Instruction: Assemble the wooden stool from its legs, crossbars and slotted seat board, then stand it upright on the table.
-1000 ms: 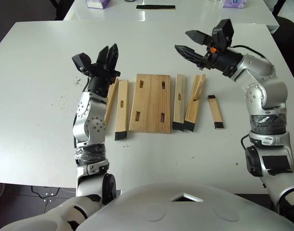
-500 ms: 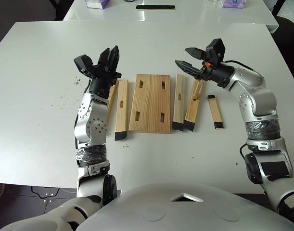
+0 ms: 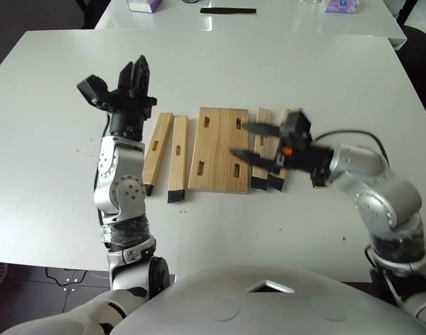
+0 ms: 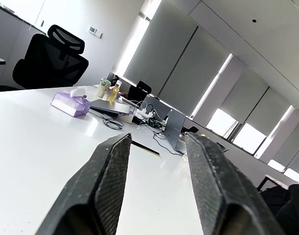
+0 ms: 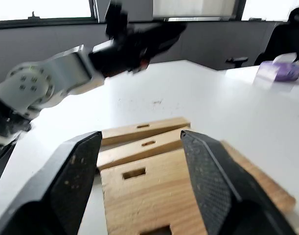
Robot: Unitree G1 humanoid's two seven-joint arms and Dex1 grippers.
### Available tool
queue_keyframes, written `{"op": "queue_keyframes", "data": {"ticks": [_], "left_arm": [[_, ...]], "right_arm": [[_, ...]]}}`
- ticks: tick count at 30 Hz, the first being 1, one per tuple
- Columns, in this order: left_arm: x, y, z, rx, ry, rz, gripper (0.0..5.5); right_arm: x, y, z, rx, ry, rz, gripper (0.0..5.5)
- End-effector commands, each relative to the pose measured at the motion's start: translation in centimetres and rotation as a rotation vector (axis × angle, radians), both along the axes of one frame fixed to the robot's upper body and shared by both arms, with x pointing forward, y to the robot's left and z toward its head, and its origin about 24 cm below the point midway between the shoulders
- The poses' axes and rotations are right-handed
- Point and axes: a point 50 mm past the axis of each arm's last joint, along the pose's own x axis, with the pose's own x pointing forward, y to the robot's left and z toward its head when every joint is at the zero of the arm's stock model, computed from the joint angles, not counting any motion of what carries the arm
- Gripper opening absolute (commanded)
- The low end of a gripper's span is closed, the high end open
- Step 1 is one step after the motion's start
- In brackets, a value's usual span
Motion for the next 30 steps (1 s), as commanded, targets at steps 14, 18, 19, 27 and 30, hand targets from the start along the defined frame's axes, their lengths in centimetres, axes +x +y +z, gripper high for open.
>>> {"op": "queue_keyframes", "data": {"ticks": [14,18,19,27,30], "left_arm": [[-2.5,-2.6,1.0,0.148,0.165,0.5,2.03],[-2.1,-3.9,1.8,0.117,0.149,0.554,2.03],[-1.7,-4.3,2.1,0.13,0.135,0.542,2.03],[0.2,-5.8,2.5,0.135,0.113,0.48,2.03],[0.6,-5.7,2.4,0.141,0.113,0.47,2.03]], "right_arm": [[-1.2,-3.8,-4.5,-0.276,0.309,-0.386,3.27],[0.0,-3.1,-4.0,-0.262,0.3,-0.477,3.72],[0.3,-3.0,-4.1,-0.265,0.298,-0.526,3.72],[0.3,-4.2,-4.9,-0.373,0.289,-0.694,3.72],[-0.3,-4.2,-5.2,-0.38,0.304,-0.697,3.72]]}}
